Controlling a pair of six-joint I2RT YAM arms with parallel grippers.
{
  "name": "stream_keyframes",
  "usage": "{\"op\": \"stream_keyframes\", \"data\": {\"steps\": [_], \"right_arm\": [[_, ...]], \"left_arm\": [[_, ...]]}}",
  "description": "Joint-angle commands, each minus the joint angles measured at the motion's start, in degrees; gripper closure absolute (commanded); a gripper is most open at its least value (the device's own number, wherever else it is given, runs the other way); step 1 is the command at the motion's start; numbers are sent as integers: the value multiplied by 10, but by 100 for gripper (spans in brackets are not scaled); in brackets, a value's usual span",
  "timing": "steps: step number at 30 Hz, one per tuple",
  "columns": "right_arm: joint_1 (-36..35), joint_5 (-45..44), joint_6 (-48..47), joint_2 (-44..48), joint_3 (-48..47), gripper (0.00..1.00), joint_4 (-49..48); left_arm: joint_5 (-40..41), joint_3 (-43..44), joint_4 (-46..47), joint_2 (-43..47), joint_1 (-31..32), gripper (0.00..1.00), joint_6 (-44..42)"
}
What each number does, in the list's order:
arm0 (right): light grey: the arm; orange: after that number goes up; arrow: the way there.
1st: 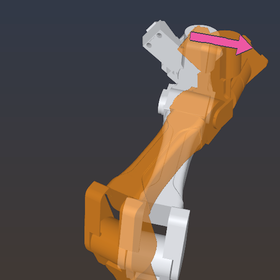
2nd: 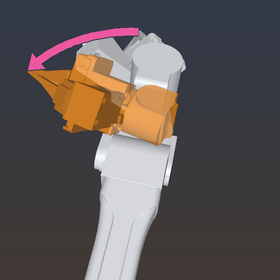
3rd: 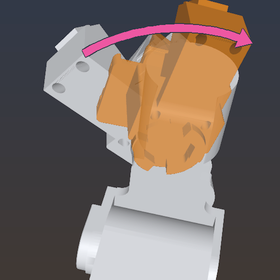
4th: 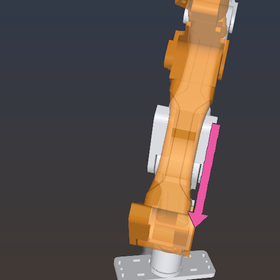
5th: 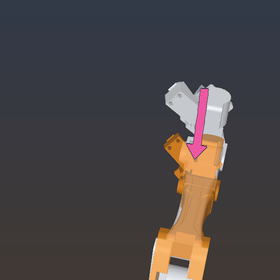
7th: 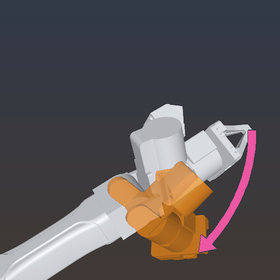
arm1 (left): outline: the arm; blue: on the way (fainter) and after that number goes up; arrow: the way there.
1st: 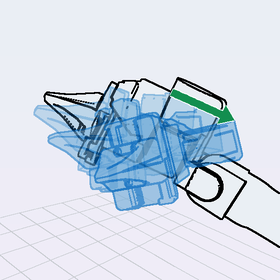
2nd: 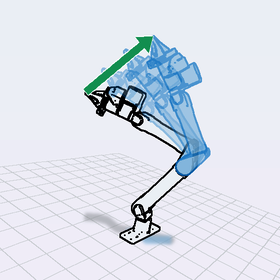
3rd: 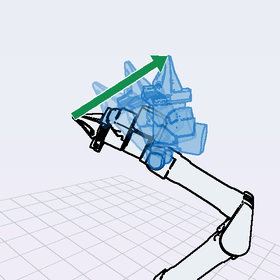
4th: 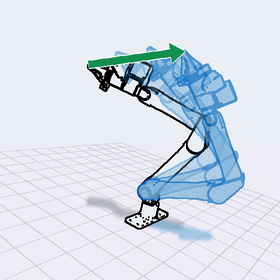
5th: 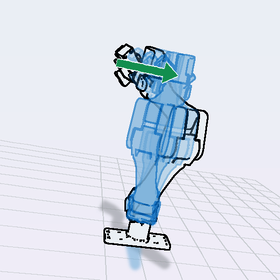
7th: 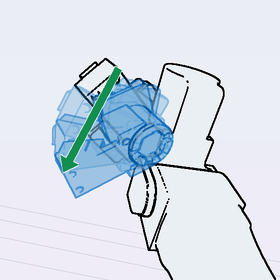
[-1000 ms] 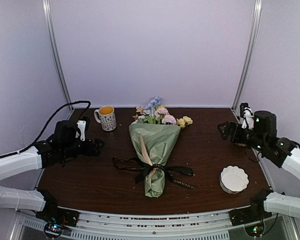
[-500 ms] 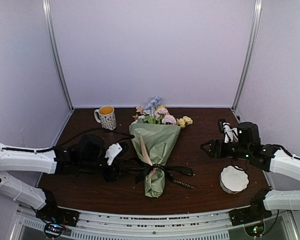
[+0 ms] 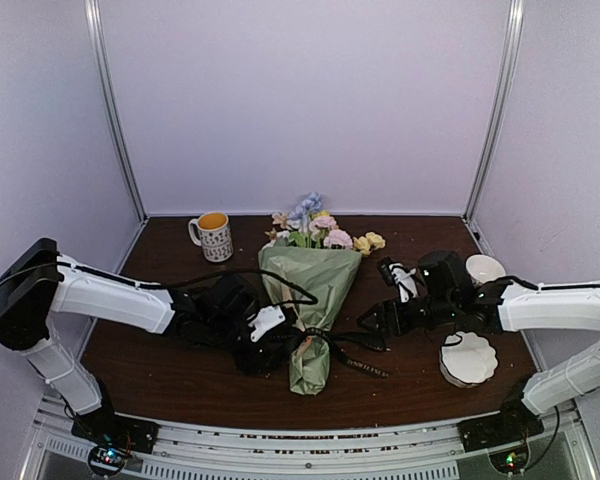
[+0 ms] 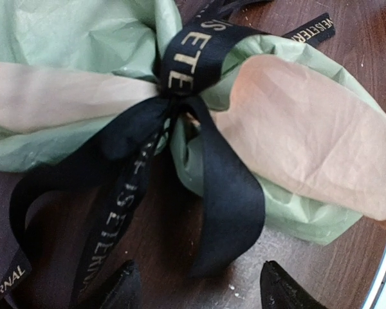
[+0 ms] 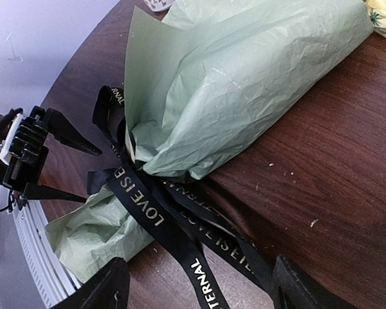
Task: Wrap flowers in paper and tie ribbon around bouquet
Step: Adjust the tied bouquet at the center of the board.
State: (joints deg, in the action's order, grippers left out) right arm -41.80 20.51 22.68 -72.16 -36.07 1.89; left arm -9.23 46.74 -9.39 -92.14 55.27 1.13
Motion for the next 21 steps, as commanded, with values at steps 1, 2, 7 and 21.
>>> {"op": "stream_keyframes", "data": {"steps": [1,2,7,21], "right_arm": [[-7,4,-5,-9,-19,23,-15],[-7,3,-6,-9,-20,23,-14],[-7,-4,-7,-12,-22,23,-9],[-7,-11,-8,-35,-41,23,23]], "left_arm": [[-32,31,15,-39,5,35,-21],[-44,34,15,-45,5,39,-23],[-81,26,14,-38,5,100,-24],[-33,-59,-125,93,16,100,189]]}}
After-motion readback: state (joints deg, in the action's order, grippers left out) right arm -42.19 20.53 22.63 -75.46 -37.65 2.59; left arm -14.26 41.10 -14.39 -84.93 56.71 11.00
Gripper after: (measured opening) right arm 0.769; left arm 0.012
